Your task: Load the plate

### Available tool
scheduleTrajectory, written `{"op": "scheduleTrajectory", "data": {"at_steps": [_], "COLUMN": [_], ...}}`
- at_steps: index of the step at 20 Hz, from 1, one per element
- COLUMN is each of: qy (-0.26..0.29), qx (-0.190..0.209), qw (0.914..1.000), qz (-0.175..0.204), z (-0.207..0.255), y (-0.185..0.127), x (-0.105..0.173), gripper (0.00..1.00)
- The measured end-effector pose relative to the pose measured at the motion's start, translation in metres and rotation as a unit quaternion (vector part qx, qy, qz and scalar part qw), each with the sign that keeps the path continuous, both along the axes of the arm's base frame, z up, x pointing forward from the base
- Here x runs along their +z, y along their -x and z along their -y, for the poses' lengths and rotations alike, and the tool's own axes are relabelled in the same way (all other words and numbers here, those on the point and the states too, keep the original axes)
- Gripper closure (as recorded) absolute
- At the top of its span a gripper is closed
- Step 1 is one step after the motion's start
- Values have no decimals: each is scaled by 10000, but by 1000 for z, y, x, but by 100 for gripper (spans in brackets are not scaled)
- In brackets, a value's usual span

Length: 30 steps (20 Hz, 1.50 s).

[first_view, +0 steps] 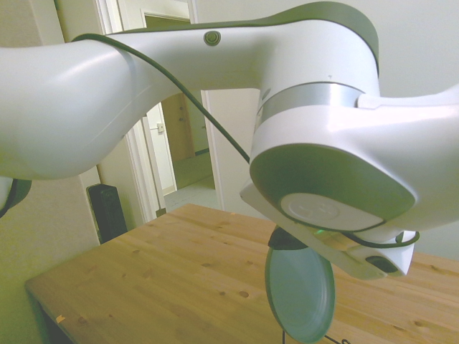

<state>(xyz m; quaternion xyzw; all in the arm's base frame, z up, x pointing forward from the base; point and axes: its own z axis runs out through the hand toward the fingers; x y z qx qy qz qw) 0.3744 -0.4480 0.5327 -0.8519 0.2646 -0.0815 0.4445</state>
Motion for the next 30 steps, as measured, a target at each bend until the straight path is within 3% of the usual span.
{"op": "scheduleTrajectory", "data": {"at_steps": [30], "qy": [32], "qx": [-9], "qw": [10000], "qz": [-15], "z": [11], "y": [-20], "x": [-38], "gripper": [100]}}
